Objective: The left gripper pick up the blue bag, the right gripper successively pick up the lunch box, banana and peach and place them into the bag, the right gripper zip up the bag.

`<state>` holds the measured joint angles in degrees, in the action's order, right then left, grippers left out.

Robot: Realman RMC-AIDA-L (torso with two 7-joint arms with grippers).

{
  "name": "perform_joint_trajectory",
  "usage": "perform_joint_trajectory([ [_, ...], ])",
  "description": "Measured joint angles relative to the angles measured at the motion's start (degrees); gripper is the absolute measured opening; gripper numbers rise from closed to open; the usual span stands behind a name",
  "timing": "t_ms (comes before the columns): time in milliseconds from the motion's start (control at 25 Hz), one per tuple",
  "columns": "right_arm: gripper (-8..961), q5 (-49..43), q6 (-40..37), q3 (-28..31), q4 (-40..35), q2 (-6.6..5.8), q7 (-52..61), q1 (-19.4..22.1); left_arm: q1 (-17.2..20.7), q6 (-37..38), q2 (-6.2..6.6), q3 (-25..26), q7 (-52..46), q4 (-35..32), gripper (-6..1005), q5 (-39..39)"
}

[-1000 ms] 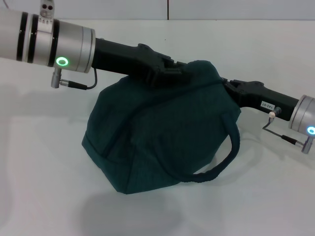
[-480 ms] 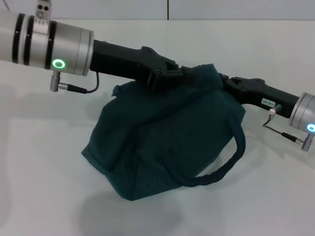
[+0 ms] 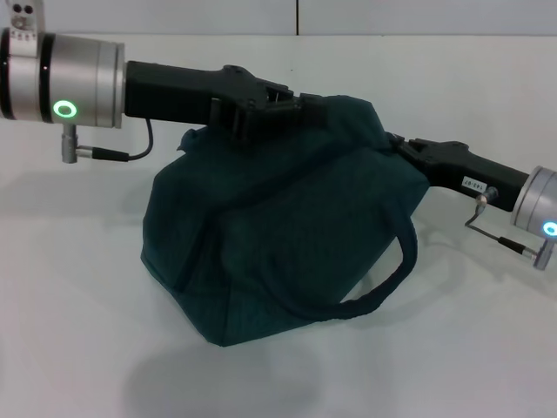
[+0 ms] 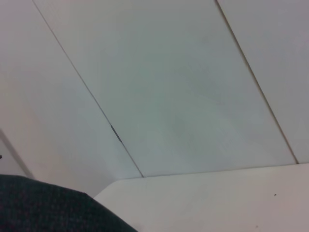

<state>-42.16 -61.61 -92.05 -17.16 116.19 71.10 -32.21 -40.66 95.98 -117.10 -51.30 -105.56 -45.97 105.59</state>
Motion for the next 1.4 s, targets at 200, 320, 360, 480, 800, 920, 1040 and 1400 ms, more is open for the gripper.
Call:
perform_joint_trajectory([
  [200,13,-0.04,-1.09,-0.19,-0.25,-0.01,-0.09,0.04,0.42,-0.70,-0.05,0.07,0.01,0.18,94,0.05],
  [320,14,0.19,-2.96,0.07,-0.18,-0.01,-0.09,0.24,0.84,-2.12,-0.32,0.07,0.10,0.19,101,0.18],
  [360,14,0.43,-3.73,0.15,-0.16,-0.01,-0.11,0.46,1.01,-2.64,-0.36,0.07,0.14,0.20,103,0.20],
  [480,14,1.60,-5.67,0.18,-0.47,-0.02,-1.08,1.73,1.88,-4.28,-0.49,0.08,0.90,0.22,110,0.14],
  [800,288,4.55,-7.55,1.58,-0.65,-0.69,-4.17,4.25,5.87,-5.60,-2.20,5.71,10.17,0.56,402,-3.76],
  [920,412,4.60,-10.29,5.84,-0.68,-0.66,-7.16,6.10,8.73,-5.13,-2.13,6.01,16.53,1.68,479,-10.23],
  [1040,476,4.62,-16.32,11.47,-0.55,-0.60,-9.73,8.18,10.75,-3.56,-1.90,5.90,20.25,2.23,488,-14.21],
  [1400,692,3.21,-40.53,20.61,-1.06,-1.59,-14.67,9.71,16.35,2.56,-2.07,5.99,26.70,4.65,677,-19.11],
])
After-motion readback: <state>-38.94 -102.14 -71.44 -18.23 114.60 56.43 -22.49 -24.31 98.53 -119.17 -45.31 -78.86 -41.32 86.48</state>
